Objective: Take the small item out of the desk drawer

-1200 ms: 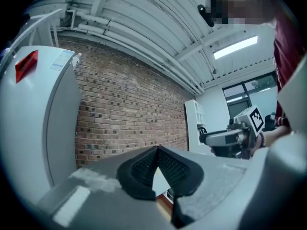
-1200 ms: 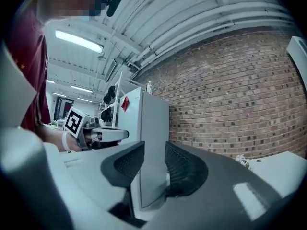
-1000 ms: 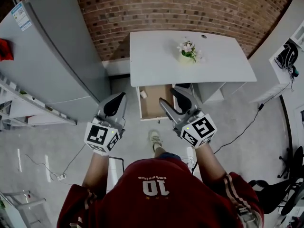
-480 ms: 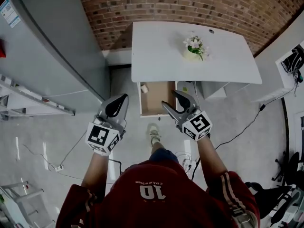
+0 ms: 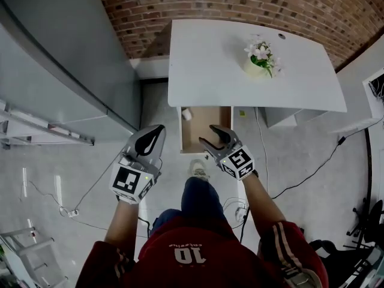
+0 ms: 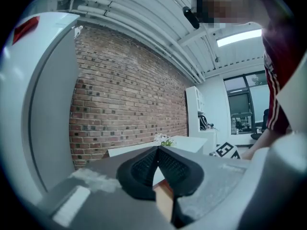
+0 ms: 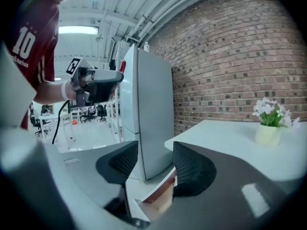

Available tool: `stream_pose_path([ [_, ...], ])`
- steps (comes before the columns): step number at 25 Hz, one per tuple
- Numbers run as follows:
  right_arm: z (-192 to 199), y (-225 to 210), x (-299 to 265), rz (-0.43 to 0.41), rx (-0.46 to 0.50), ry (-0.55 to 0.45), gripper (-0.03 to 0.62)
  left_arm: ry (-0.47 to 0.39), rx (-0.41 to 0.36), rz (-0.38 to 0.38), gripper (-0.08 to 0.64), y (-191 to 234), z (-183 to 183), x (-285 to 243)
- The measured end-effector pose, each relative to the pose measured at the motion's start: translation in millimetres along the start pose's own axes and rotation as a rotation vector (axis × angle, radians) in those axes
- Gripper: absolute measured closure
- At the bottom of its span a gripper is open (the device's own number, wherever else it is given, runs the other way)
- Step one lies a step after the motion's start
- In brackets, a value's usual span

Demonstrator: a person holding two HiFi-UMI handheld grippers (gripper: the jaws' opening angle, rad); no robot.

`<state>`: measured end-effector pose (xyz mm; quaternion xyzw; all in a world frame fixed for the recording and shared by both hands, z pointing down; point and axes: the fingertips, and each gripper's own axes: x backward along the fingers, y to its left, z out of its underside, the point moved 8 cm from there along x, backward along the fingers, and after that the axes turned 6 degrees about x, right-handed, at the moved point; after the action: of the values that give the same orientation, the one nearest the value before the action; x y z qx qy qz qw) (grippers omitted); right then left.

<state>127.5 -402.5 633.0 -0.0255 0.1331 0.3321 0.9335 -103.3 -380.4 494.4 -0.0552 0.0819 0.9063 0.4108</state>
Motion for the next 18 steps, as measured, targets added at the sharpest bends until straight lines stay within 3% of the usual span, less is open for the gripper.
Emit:
stream_pose_path([
  [10,133,-36,-90,-0.046,0.032,0.097,0.374,-0.047,0.002,-0.045,0.557,23,118,-23],
  [18,203,-65,-168,-0.036,0.002,0.115,0.359,-0.039,0.006,-0.060,0.557,52,184,-45],
])
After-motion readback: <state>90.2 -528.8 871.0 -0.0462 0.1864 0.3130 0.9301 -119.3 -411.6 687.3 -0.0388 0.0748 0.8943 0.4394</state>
